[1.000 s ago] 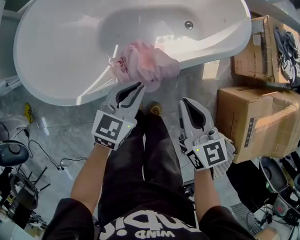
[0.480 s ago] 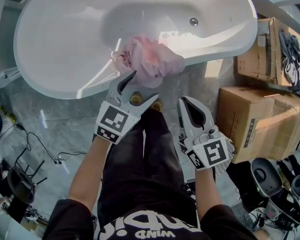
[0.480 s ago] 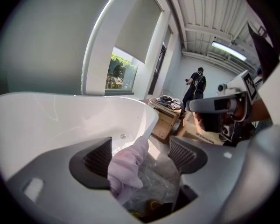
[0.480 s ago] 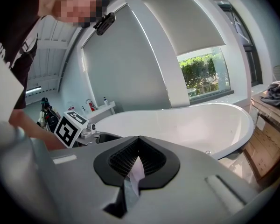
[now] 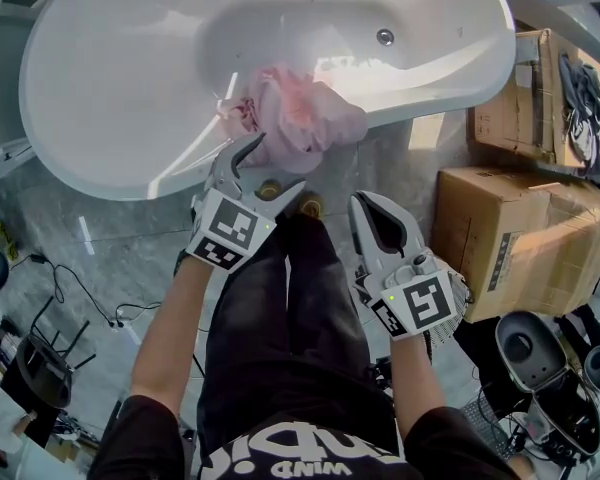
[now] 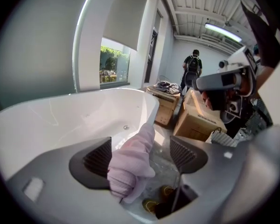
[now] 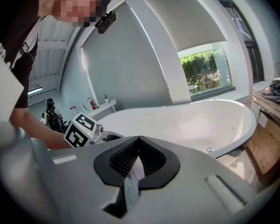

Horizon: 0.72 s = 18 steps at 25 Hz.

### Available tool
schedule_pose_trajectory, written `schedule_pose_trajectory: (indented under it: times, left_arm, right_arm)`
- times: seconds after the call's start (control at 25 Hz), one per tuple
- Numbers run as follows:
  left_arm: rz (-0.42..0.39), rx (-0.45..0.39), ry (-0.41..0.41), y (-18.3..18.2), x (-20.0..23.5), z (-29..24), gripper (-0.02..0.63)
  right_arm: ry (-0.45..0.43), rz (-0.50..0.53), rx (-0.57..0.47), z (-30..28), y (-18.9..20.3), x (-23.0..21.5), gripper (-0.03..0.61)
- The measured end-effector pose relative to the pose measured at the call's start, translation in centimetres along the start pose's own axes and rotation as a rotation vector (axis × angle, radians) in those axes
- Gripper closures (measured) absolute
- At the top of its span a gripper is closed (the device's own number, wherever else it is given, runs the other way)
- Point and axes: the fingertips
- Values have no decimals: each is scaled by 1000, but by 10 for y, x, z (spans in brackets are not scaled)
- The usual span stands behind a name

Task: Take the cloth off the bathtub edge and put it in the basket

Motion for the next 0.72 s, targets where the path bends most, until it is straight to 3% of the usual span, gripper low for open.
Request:
schedule_pose_trajectory:
  times: [0.32, 0.56, 0.72]
  left_arm:
    - [-60, 105, 3, 34, 17, -31, 245]
    - [-45, 177, 16, 56, 29, -50, 246]
    - [-92, 237, 18, 63, 26, -55, 256]
  right_arm:
    - [-1, -6, 10, 1, 7, -4, 569]
    - [0, -11, 21, 3, 13, -4, 569]
    - [3, -14, 23, 4, 16, -6, 569]
Point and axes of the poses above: the fingertips, and each gripper's own axes: z backward along the fingers, x to its left, y out of its underside, and after that the axes turned 11 degrees about y, right-handed
